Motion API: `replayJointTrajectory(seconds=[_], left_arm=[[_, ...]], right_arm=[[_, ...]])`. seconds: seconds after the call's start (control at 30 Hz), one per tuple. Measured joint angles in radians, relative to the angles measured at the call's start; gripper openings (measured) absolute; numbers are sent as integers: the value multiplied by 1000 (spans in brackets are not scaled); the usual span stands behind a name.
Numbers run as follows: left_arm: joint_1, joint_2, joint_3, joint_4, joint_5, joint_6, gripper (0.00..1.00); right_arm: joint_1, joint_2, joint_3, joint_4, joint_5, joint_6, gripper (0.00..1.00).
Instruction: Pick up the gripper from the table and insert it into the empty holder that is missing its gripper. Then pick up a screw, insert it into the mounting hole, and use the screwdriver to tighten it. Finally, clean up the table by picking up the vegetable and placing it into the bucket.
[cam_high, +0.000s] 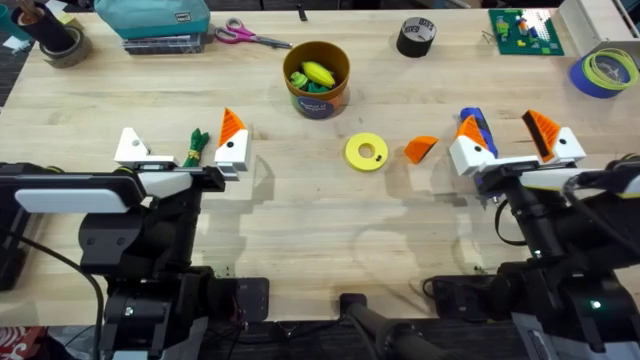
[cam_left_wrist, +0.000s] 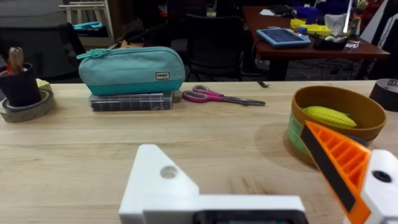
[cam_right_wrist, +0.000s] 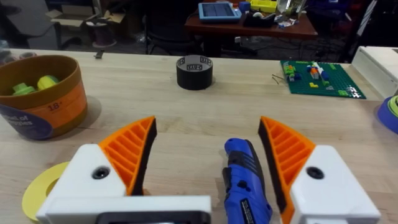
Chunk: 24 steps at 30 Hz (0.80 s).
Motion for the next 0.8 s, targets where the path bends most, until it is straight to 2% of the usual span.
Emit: replayJointTrajectory(seconds=[0.23,0.4,0.5,0.67,0.8], left_arm=[[0,0,0,1,0,0,986],[0,0,3,61,-3,-2,986],[0,0,31,29,-3,-2,986],[0,7,214,-132,-3,-2,986],[0,76,430,-295,-3,-2,985]], right_arm=[[0,0,0,-4,-1,0,996],[0,1,0,49,-4,0,996],[0,1,10,93,-7,0,996],[0,2,125,71,-11,0,996],[0,41,308,-8,-15,0,996]])
